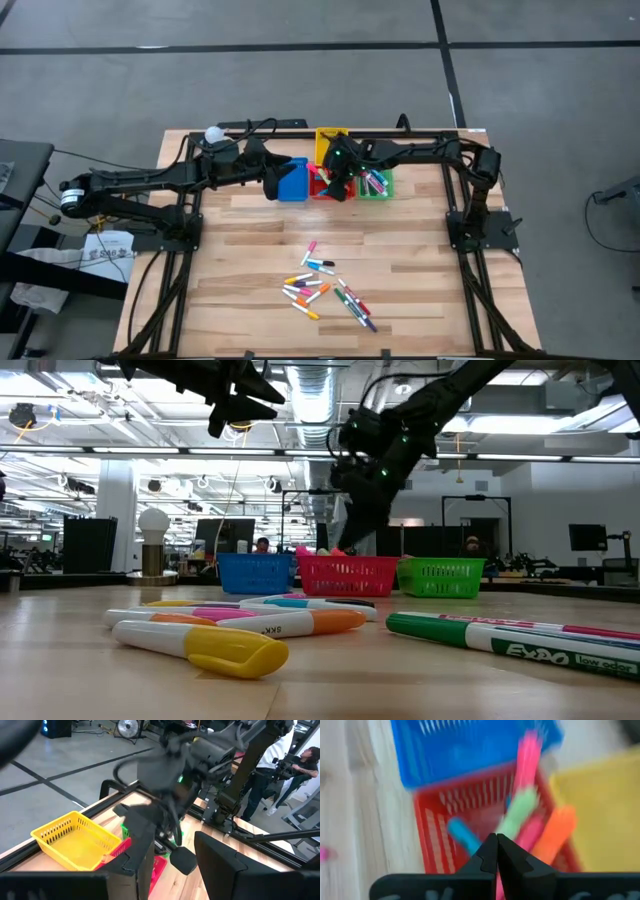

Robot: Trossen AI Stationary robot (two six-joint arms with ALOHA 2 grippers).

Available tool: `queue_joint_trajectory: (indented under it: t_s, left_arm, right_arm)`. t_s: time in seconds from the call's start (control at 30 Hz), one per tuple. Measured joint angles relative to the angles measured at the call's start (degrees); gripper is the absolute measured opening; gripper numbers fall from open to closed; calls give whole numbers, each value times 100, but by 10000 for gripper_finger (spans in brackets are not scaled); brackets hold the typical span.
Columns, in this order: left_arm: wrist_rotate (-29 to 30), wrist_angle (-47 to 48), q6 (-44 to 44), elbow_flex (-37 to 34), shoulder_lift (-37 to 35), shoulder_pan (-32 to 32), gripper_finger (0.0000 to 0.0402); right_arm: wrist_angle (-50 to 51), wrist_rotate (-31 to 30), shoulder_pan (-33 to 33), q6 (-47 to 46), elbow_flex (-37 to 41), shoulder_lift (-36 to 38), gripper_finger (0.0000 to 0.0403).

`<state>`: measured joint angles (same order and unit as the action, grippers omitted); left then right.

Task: Pick & Place Markers
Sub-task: Adjust the large highlighter pens in the red bin

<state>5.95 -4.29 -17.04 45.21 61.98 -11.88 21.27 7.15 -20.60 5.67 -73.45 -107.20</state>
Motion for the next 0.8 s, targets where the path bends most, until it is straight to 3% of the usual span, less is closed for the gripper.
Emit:
queue_joint_trajectory:
  t_s: [0.43, 0.63, 0.8]
  left_arm:
    - [-1, -2, 1, 0, 0, 0, 140]
    - [0, -11, -65, 0, 0, 0, 140]
    - [-2, -7, -131, 0, 0, 0, 140]
  right_arm:
    - [-517, -109, 13, 371, -943, -213, 0]
    - [262, -135, -8, 426, -1918, -1058, 0]
    - [409, -107, -14, 583, -2350, -1215, 0]
